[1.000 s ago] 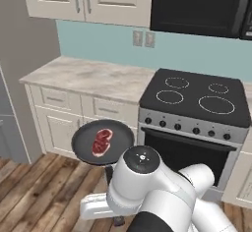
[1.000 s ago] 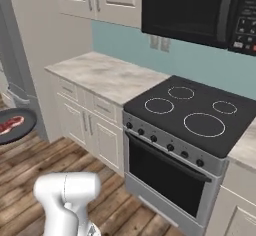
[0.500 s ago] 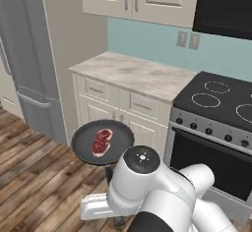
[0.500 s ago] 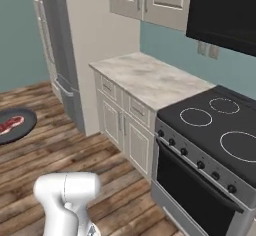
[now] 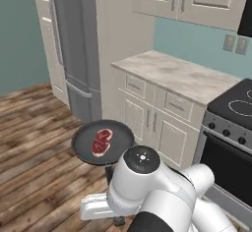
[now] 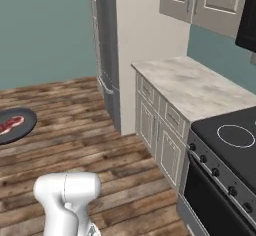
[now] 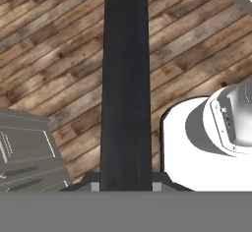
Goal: Pick up the pan with the steak in it and place it on the dining table. Then place the steak on the plate.
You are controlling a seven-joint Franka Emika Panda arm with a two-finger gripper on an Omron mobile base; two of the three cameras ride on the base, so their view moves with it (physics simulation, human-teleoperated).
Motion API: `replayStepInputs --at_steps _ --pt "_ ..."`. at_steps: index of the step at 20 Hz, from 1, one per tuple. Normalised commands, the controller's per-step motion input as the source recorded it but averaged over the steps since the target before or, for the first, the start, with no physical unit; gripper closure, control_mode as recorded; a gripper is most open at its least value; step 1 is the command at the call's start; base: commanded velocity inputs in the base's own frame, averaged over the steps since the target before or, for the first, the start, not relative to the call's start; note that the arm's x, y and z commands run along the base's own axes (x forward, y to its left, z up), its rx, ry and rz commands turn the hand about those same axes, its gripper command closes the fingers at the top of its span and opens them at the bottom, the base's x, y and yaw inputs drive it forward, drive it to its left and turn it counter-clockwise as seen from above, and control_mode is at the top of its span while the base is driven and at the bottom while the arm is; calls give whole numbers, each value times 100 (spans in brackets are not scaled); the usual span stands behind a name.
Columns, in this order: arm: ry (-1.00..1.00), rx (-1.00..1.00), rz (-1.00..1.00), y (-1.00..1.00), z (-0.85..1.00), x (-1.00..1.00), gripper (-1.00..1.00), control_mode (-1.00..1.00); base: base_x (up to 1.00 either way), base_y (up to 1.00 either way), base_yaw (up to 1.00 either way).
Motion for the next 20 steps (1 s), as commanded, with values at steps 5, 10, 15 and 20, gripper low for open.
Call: replayStepInputs --at_steps 5,10,15,20 --pt "0 0 0 0 0 0 100 100 -26 -3 43" --pt "0 0 0 0 0 0 100 100 -26 -3 43" --pt "0 0 0 0 0 0 100 100 -26 -3 43" --pt "0 0 0 0 0 0 100 100 -26 -3 43"
